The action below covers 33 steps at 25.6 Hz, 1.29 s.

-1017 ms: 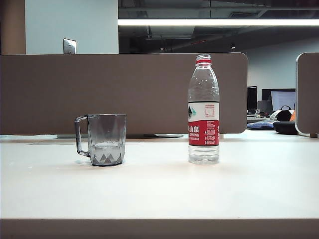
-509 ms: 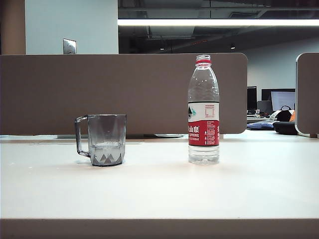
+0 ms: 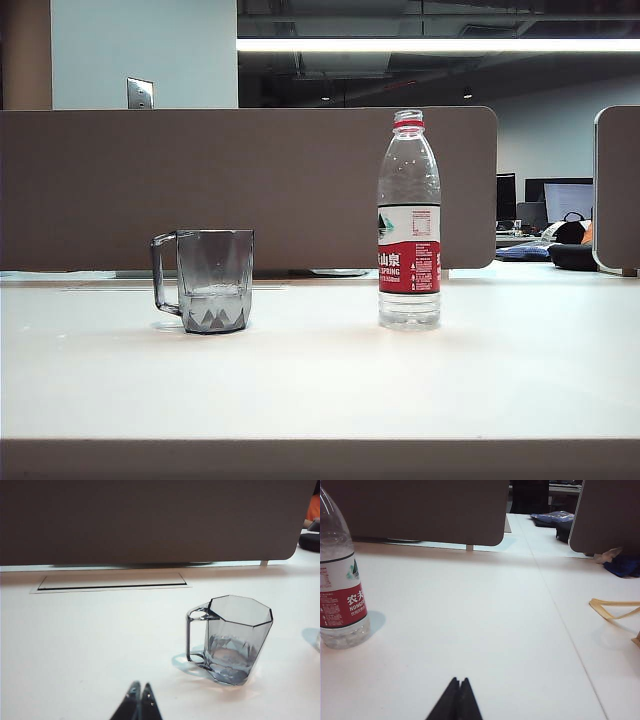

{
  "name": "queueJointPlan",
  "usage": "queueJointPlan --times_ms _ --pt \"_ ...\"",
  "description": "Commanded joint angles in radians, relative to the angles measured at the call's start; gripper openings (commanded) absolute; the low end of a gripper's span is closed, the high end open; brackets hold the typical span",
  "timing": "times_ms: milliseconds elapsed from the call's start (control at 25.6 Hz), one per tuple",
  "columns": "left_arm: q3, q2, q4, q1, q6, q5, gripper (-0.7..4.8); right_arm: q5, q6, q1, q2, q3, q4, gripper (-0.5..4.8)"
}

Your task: Pick up the mineral water bottle on the table and pour water into the mug until it's half full.

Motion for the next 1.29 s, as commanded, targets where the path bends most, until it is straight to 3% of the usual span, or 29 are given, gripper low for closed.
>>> queueJointPlan --times_ms 39,156,587,861,1291 --pt "0.003 0.000 0.001 0.002 0.001 -0.001 -0.05 -0.001 0.005 -0.001 0.000 -0.005 0.014 -0.06" --pt "0.003 -0.053 -0.042 0.003 0.002 -0.009 -0.05 -0.001 0.005 -0.001 0.000 -0.005 0.014 -0.06" --pt "0.004 -0.398 -0.452 0.003 0.008 -0.045 -0.05 -0.001 0.005 0.000 -0.001 -0.005 0.014 -0.05" --pt "0.004 -0.397 -0.421 0.062 -0.003 -0.045 -0.05 -0.001 0.005 0.000 -0.003 -0.005 0.011 -0.06" --pt "0.003 -0.397 -0.406 0.063 -0.002 -0.045 -0.05 -0.001 0.005 0.000 -0.003 -0.005 0.011 -0.06"
